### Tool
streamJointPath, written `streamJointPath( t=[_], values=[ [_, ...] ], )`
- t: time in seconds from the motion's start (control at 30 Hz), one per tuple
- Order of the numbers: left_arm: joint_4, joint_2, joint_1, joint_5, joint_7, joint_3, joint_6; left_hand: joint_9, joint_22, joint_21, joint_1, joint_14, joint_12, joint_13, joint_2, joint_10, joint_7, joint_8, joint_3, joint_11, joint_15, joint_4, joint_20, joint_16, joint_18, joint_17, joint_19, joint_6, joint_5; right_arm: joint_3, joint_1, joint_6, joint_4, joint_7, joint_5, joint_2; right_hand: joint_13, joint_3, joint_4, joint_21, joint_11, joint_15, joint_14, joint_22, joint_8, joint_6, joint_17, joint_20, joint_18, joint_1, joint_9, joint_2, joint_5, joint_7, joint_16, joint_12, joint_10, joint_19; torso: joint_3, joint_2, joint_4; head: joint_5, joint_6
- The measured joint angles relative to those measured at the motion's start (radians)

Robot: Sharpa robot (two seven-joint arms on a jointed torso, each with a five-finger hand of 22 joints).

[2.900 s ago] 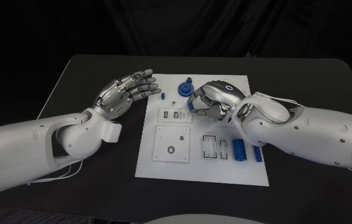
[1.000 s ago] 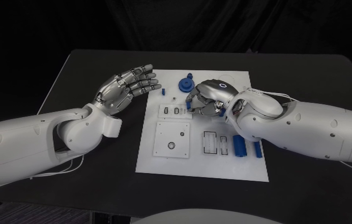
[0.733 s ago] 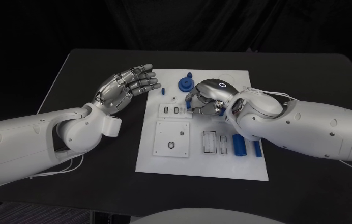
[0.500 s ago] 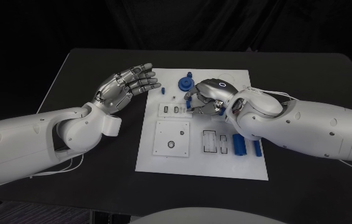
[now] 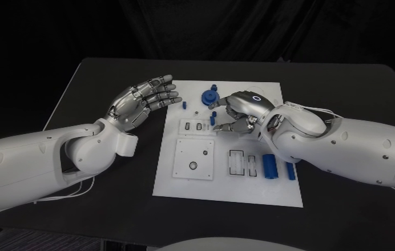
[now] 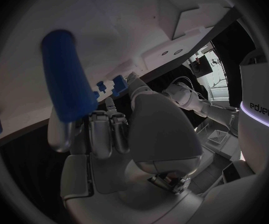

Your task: Assemble the parts on the task board

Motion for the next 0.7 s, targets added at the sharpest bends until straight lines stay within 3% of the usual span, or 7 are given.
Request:
streamJointPath(
  t=[0.2, 0.33, 0.4, 0.47, 0.57, 0.67, 0.7],
  values=[
    [0.01, -0.008, 0.004, -0.01, -0.003, 0.0, -0.061, 0.001, 0.094, 0.179, -0.006, 0.113, 0.036, -0.002, -0.017, 0.071, 0.004, 0.018, 0.026, -0.006, -0.029, -0.038, -0.02, 0.116, 0.0, 0.03, 0.159, 0.033, 0.004, 0.003, 0.045, -0.026, 0.024, 0.084, 0.062, -0.048, 0.0, 0.009, 0.025, -0.02, 0.0, 0.0, 0.0, 0.0, 0.008, 0.03, 0.0, 0.0, 0.0, 0.013, -0.002, 0.013, -0.001, 0.006, -0.015, -0.01, 0.0, -0.011, 0.0, 0.0, -0.001, 0.014, 0.033],
    [-0.012, 0.003, 0.031, -0.035, -0.046, 0.0, -0.108, 0.003, 0.26, 0.437, -0.016, 0.173, 0.077, 0.016, -0.028, 0.154, 0.011, 0.026, 0.041, -0.037, -0.065, -0.064, -0.056, 0.28, 0.0, 0.091, 0.161, 0.074, -0.006, 0.002, 0.07, -0.041, 0.03, 0.155, 0.149, -0.082, 0.0, 0.017, 0.018, -0.024, 0.0, 0.0, 0.0, 0.001, 0.008, 0.035, 0.0, 0.001, 0.0, 0.035, -0.006, 0.035, 0.017, 0.011, -0.016, -0.01, 0.0, -0.012, 0.0004, -0.003, -0.0017, 0.023, 0.057],
    [-0.029, 0.017, 0.057, -0.052, -0.088, -0.001, -0.123, 0.004, 0.312, 0.519, -0.025, 0.206, 0.106, 0.032, -0.036, 0.195, 0.014, 0.033, 0.046, -0.06, -0.083, -0.067, -0.06, 0.341, 0.0, 0.113, 0.157, 0.102, -0.017, 0.001, 0.078, -0.048, 0.033, 0.181, 0.19, -0.102, 0.0, 0.027, 0.018, -0.035, 0.0, 0.0, 0.0, 0.001, 0.013, 0.045, 0.0, 0.004, 0.016, 0.051, -0.007, 0.051, 0.033, 0.02, -0.027, -0.015, 0.0, -0.022, 0.0005, -0.005, -0.0017, 0.027, 0.069],
    [-0.054, 0.042, 0.096, -0.08, -0.152, -0.001, -0.133, 0.005, 0.354, 0.585, -0.035, 0.232, 0.139, 0.054, -0.047, 0.233, 0.017, 0.039, 0.057, -0.077, -0.098, -0.06, -0.065, 0.393, 0.001, 0.132, 0.152, 0.12, -0.023, 0.0, 0.085, -0.058, 0.031, 0.208, 0.237, -0.128, 0.0, 0.033, 0.023, -0.043, 0.001, 0.001, 0.0, 0.001, 0.015, 0.055, 0.0, 0.008, 0.016, 0.059, -0.008, 0.064, 0.053, 0.022, -0.034, -0.017, 0.0, -0.026, 0.0008, -0.008, -0.0017, 0.029, 0.081],
    [-0.089, 0.077, 0.15, -0.139, -0.256, 0.001, -0.136, 0.006, 0.412, 0.683, -0.049, 0.292, 0.249, 0.135, -0.061, 0.285, 0.022, 0.046, 0.056, -0.108, -0.127, -0.05, -0.07, 0.49, 0.043, 0.168, 0.158, 0.151, -0.058, -0.003, 0.089, -0.074, 0.012, 0.245, 0.302, -0.151, 0.0, 0.038, 0.028, -0.053, 0.01, 0.007, -0.001, 0.001, 0.023, 0.067, 0.0, 0.013, 0.016, 0.049, -0.009, 0.089, 0.092, 0.024, -0.042, -0.022, -0.002, -0.031, 0.0022, -0.014, -0.0024, 0.033, 0.094],
    [-0.119, 0.111, 0.192, -0.228, -0.358, 0.001, -0.135, 0.006, 0.449, 0.751, -0.048, 0.34, 0.358, 0.227, -0.07, 0.306, 0.026, 0.05, 0.052, -0.128, -0.147, -0.024, -0.068, 0.569, 0.048, 0.203, 0.17, 0.173, -0.097, -0.003, 0.09, -0.088, -0.015, 0.286, 0.375, -0.167, 0.0, 0.048, 0.038, -0.068, 0.015, 0.013, 0.0, 0.001, 0.042, 0.109, 0.0, 0.018, 0.016, 0.047, -0.008, 0.114, 0.148, 0.031, -0.053, -0.027, 0.0, -0.043, 0.0049, -0.024, -0.0048, 0.038, 0.104],
    [-0.126, 0.121, 0.201, -0.258, -0.387, 0.001, -0.135, 0.007, 0.463, 0.777, -0.044, 0.362, 0.403, 0.266, -0.074, 0.318, 0.027, 0.054, 0.049, -0.137, -0.155, -0.012, -0.069, 0.6, 0.064, 0.219, 0.18, 0.187, -0.11, -0.003, 0.09, -0.092, -0.021, 0.299, 0.399, -0.172, 0.0, 0.052, 0.042, -0.068, 0.017, 0.014, -0.001, 0.001, 0.046, 0.12, 0.0, 0.018, 0.016, 0.046, -0.008, 0.118, 0.161, 0.031, -0.053, -0.027, -0.002, -0.043, 0.0061, -0.028, -0.0057, 0.038, 0.106]
  ],
)
